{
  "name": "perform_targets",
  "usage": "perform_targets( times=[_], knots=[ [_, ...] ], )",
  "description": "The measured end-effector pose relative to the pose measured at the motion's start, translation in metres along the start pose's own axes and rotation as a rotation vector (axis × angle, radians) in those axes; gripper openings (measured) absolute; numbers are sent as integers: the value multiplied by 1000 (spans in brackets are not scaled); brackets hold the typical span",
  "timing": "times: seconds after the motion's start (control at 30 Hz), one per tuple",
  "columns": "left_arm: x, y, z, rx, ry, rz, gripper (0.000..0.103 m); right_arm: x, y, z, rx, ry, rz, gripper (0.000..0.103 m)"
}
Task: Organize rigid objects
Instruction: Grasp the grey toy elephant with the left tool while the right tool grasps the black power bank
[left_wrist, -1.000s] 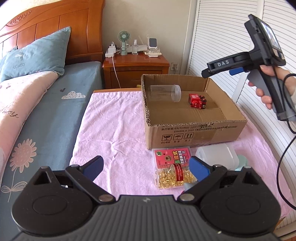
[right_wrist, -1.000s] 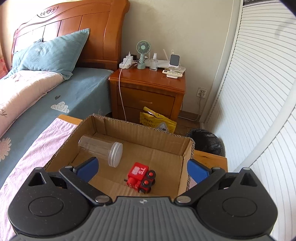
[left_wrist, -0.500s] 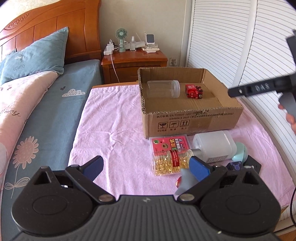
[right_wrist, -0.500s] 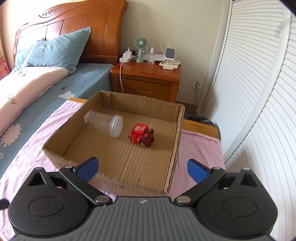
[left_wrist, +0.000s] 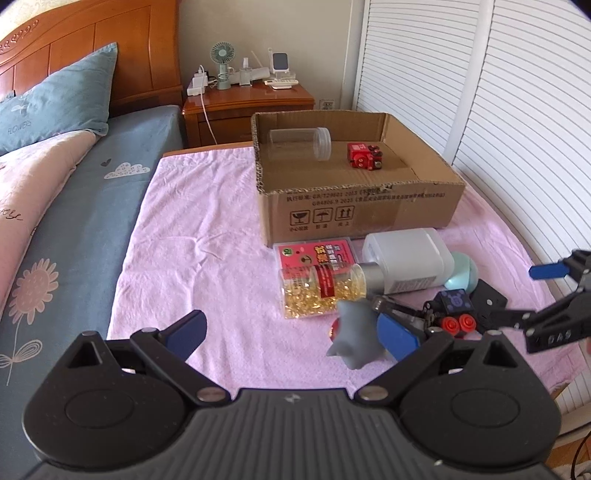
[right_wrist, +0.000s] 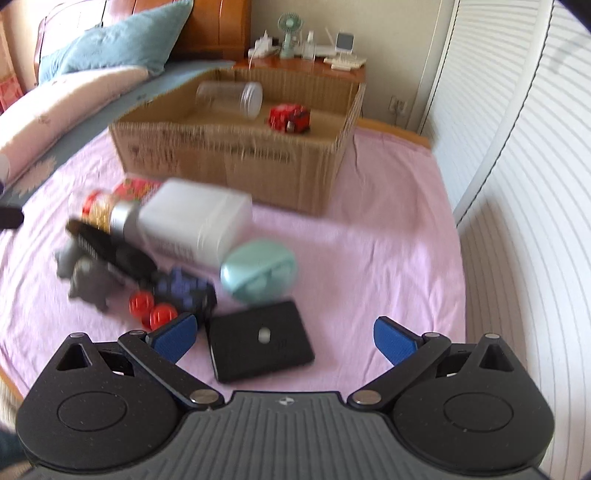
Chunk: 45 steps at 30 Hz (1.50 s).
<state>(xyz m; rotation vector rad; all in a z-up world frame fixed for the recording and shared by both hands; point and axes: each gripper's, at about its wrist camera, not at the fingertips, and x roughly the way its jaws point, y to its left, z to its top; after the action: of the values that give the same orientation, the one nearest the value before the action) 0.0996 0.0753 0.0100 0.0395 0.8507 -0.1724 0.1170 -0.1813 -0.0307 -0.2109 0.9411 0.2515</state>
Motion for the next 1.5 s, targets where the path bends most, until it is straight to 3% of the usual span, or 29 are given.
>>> perform_targets(
  times=[0.27, 0.4, 0.57, 1.0, 1.17, 1.33, 1.5],
  knots=[
    [2, -14, -7, 28, 31, -57, 98, 18, 13, -21, -51, 32, -38, 103],
    [7, -22, -11, 49, 53, -87, 98, 23, 4, -18, 4, 20, -33, 103],
    [17, -33, -14, 84, 62, -112, 98, 31, -19, -15, 162, 22, -69, 103],
    [62, -50, -23, 181, 24, -147, 98, 27, -21, -28, 161, -40, -80, 103],
    [67, -51, -23, 213, -11, -128, 91, 27, -20, -28, 160, -50, -81, 103],
    [70, -47, -26, 191, -11, -174, 74, 26, -19, -30, 165, -59, -87, 103],
    [64, -43, -30, 182, -10, -157, 73, 26, -18, -30, 168, -62, -92, 103]
  ],
)
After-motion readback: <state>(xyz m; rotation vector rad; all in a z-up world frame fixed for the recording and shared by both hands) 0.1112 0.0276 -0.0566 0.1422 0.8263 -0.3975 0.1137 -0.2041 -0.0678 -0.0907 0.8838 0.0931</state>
